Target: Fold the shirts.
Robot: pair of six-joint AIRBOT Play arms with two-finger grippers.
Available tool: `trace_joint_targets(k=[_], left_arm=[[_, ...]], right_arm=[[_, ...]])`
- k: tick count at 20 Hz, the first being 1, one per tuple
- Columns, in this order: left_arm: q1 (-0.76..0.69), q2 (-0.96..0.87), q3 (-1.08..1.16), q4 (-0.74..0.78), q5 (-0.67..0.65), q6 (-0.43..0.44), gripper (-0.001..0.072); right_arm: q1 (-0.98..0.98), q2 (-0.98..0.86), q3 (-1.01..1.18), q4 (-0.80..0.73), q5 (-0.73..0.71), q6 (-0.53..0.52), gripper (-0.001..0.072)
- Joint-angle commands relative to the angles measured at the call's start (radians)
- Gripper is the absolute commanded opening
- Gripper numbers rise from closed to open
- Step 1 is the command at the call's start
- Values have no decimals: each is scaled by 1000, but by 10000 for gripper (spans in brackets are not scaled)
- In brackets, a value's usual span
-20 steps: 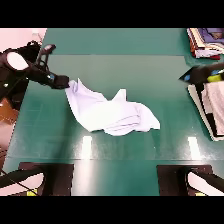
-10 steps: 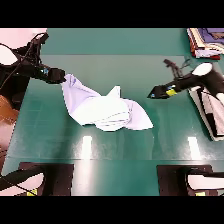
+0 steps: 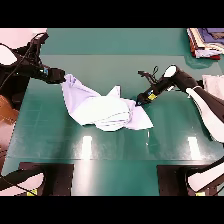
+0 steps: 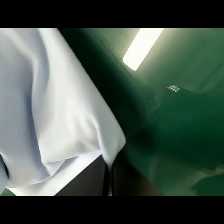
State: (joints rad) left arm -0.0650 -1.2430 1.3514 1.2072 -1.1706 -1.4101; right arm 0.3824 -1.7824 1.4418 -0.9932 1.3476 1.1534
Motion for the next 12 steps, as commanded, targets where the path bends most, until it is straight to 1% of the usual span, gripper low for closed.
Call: trace_joint_targets(k=[1,3,6,12], left_arm=[[0,6,2,-6,2,-14,21],[0,50,16,3,21,-31,21],[0,168,110,26,53,-31,22],[0,378,379,34,62,-31,22]], right_arm=[[2,7,13,-28,-5,-3,17],[-25,80,13,-29,-23,-2,16],[-111,258,60,-31,-30,-2,16],[-301,591,310,-30,-39,-2,17]])
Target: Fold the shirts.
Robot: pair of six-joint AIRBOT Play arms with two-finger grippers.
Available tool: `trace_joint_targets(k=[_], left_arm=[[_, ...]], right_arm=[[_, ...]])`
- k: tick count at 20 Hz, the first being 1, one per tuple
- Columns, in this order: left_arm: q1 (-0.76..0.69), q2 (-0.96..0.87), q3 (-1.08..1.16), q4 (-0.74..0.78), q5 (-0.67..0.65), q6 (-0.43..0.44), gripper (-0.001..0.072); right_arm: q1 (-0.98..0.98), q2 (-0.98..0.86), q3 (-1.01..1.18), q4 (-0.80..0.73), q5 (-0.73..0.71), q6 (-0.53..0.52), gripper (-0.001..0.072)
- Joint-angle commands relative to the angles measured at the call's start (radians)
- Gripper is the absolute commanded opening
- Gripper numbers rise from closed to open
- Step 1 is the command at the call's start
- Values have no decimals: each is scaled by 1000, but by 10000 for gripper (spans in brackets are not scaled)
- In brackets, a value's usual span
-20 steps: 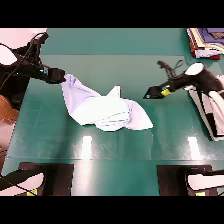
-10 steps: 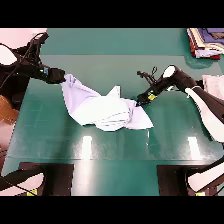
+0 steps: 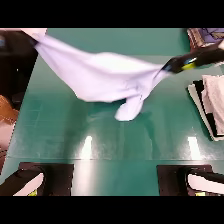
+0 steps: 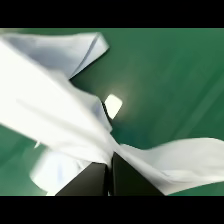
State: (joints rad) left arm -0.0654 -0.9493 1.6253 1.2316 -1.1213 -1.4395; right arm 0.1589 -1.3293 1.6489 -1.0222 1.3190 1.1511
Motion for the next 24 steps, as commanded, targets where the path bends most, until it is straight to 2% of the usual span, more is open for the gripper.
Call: trace_joint_targets(k=[1,8,11,13,17,20,22,24], left_arm=[[0,106,150,8,16,-2,22],[0,133,501,-48,40,-56,21],[0,133,529,-66,36,-53,21],[0,130,485,-19,34,-53,21],[0,68,288,176,-25,-55,21],[0,-77,142,169,-130,-53,22],[1,-188,38,152,-143,-53,22],[1,-317,-46,155,-119,-43,23]], right_arm=[[-104,183,146,-1,-10,1,17],[-283,389,366,-1,-24,1,16],[-351,423,401,1,-20,1,16],[-362,425,375,1,-9,31,16],[-289,304,304,3,110,98,16],[-137,157,197,-75,135,132,15],[-34,42,114,-195,107,134,16],[31,-87,38,-241,45,135,16]])
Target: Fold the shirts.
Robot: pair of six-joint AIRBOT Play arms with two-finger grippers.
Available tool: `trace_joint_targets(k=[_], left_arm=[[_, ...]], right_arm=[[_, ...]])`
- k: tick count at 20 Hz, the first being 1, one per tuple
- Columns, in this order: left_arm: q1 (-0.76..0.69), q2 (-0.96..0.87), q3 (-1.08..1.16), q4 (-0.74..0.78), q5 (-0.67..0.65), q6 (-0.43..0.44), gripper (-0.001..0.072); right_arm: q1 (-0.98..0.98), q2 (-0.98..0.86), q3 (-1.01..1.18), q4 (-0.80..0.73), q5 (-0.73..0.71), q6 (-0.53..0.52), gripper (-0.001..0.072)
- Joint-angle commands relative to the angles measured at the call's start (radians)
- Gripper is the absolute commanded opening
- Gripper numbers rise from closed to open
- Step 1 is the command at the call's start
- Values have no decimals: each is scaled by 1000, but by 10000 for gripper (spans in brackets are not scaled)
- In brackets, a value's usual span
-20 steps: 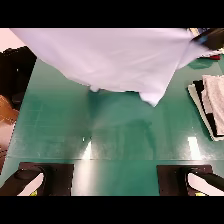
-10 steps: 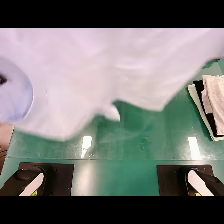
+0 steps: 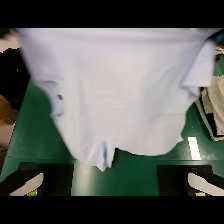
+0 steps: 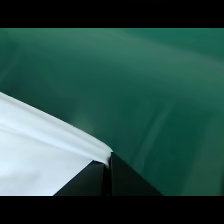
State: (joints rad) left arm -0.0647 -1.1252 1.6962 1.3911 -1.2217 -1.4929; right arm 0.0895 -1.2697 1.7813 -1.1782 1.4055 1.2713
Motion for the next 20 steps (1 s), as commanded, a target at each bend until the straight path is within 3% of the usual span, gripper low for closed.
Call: trace_joint_targets(k=[1,4,7,11,12,13,14,20], left_arm=[[0,-209,-143,-2,21,30,22],[0,-382,-151,-8,188,56,23],[0,-485,-151,-15,362,53,23],[0,-536,-151,-14,440,50,25],[0,-537,-151,-15,435,50,112],[0,-536,-151,-15,428,40,342],[0,-536,-140,-12,392,26,438],[85,-476,-26,-11,-84,34,437]], right_arm=[[118,-205,-121,-85,-87,14,16],[149,-370,-121,-78,-185,14,16],[152,-507,-29,-70,-195,14,17],[151,-615,86,-70,-183,35,17],[151,-626,105,-70,-183,40,27],[152,-630,119,-71,-183,40,173],[151,-629,132,-71,-183,40,376],[84,-532,172,-70,17,40,386]])
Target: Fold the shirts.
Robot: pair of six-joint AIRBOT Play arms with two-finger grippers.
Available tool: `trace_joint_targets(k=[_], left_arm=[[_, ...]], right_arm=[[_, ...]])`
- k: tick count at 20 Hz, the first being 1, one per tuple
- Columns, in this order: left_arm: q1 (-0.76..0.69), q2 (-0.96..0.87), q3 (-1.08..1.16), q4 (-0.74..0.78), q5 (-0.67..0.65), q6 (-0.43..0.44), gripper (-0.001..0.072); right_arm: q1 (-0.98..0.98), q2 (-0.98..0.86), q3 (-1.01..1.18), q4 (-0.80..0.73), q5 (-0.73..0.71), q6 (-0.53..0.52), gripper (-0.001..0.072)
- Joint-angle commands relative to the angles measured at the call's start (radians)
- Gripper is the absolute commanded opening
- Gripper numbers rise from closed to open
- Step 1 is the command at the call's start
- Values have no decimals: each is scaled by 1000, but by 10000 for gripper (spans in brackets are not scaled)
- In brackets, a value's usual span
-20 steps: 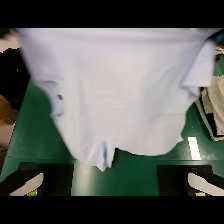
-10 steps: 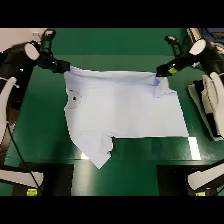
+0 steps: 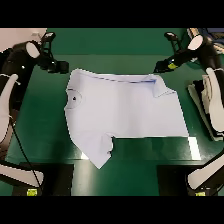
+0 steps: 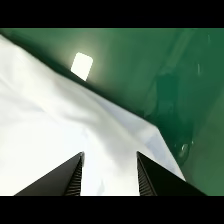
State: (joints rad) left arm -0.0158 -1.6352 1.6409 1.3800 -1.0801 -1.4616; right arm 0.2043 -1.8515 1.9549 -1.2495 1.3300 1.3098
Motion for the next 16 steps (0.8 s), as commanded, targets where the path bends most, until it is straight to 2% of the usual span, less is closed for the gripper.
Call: trace_joint_targets(k=[1,5,11,16], left_arm=[[51,70,-1,0,-259,3,437],[68,307,-346,-21,-224,-34,437],[68,633,-978,-274,-114,-58,437],[66,750,-1199,-419,-45,-56,438]], right_arm=[[-49,92,-46,9,99,-1,385],[-130,285,-296,150,79,-41,384],[-190,510,-594,185,18,-74,384],[-191,620,-735,183,-30,-82,384]])
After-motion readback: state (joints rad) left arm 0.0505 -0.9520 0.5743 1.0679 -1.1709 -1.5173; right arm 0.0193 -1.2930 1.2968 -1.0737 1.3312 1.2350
